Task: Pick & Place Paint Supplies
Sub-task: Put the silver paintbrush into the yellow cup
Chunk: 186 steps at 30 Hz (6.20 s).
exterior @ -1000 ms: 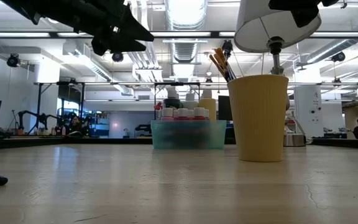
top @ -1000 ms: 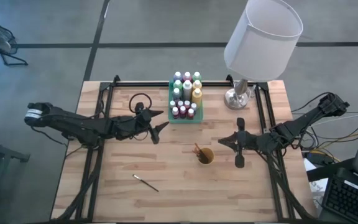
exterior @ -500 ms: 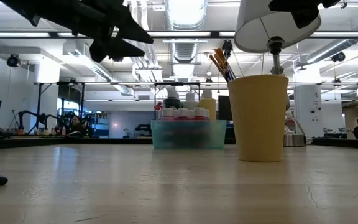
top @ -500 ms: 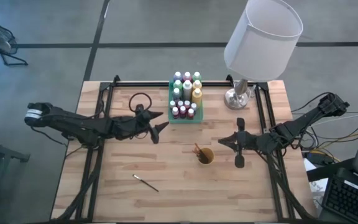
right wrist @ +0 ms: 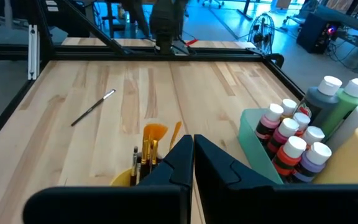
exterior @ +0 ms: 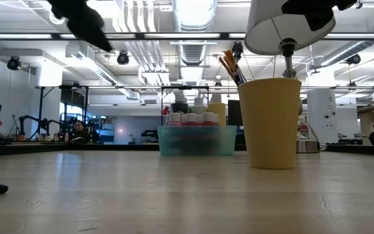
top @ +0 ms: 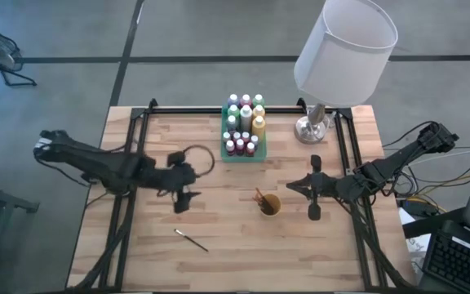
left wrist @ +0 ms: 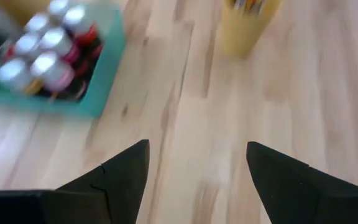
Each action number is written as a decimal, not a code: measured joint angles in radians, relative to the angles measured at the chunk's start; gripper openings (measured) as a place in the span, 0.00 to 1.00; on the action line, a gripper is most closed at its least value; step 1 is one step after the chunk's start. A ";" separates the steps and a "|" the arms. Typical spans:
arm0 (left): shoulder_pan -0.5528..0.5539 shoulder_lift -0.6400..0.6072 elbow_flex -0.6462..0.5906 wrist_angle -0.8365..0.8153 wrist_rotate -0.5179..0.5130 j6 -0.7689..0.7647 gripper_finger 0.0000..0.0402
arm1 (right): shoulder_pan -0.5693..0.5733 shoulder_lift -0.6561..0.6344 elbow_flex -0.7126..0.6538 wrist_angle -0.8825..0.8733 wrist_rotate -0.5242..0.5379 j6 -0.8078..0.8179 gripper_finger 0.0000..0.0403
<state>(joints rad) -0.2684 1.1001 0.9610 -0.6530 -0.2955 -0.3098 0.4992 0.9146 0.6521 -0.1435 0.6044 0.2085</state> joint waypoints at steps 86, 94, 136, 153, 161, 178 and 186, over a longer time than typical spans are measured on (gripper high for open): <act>-0.344 0.626 0.022 -0.219 0.372 -0.182 0.52 | 0.000 0.000 -0.005 0.008 0.000 -0.002 0.02; -0.338 0.626 0.021 -0.222 0.388 -0.167 0.39 | 0.000 0.000 -0.005 0.008 0.000 -0.002 0.02; -0.335 0.627 0.022 -0.183 0.333 -0.133 0.13 | 0.000 0.000 -0.005 0.007 0.000 -0.002 0.02; -0.333 0.589 0.020 -0.181 0.375 -0.232 0.00 | 0.000 0.000 -0.005 0.007 0.000 0.000 0.02; -0.328 0.560 0.018 -0.151 0.393 -0.247 0.00 | 0.000 0.000 -0.005 0.008 0.000 0.000 0.02; -0.284 0.556 0.017 -0.107 0.412 -0.249 0.00 | 0.000 0.000 -0.006 0.119 -0.014 -0.033 0.02; -0.282 0.556 0.016 -0.106 0.411 -0.248 0.00 | 0.001 0.038 -0.005 0.278 -0.163 -0.136 0.02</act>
<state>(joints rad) -0.5507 1.6558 0.9775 -0.7594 0.1154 -0.5583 0.5005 0.9530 0.6468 0.1350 0.4411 0.0728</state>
